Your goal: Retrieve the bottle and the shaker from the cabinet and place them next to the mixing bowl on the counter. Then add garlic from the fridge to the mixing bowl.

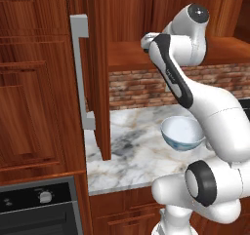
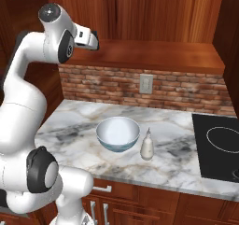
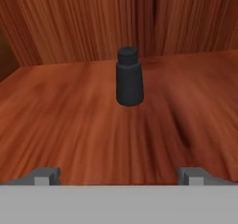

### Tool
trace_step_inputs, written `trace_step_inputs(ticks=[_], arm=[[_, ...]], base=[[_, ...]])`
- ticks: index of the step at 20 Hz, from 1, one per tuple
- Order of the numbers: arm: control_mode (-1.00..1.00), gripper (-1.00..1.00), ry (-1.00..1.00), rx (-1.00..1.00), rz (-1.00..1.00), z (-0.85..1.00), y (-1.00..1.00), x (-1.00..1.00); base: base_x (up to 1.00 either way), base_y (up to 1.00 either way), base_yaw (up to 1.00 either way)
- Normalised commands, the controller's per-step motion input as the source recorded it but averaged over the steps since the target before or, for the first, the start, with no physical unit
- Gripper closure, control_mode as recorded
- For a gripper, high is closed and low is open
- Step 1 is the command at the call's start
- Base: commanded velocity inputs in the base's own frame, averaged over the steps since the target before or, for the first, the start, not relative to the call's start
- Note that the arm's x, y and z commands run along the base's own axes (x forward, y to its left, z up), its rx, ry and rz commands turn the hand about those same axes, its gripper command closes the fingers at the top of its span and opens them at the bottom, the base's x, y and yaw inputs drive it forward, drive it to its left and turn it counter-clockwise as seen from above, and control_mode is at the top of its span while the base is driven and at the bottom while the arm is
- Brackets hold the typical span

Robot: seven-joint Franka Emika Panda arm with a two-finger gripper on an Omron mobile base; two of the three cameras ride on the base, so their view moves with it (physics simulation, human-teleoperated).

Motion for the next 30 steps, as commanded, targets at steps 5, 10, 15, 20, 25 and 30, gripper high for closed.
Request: trace_step_inputs(ticks=[5, 10, 15, 20, 25, 30], arm=[[-1.0, -1.0, 0.0, 0.0, 0.0, -0.01, 0.0, 0.31], [-1.0, -1.0, 0.0, 0.0, 0.0, -0.23, 0.0, 0.35], [-1.0, -1.0, -0.01, 0.0, 0.0, -0.35, 0.0, 0.39], [-1.0, -1.0, -0.06, 0.0, 0.0, 0.0, 0.0, 0.12], [-1.0, -1.0, -0.01, -0.01, 0.0, 0.11, -0.03, 0.0], [-1.0, -1.0, 0.0, 0.0, -0.01, 0.02, -0.16, 0.0]], base=[[0.0, 0.0, 0.0], [0.0, 0.0, 0.0], [0.0, 0.0, 0.0], [0.0, 0.0, 0.0], [0.0, 0.0, 0.0], [0.0, 0.0, 0.0]])
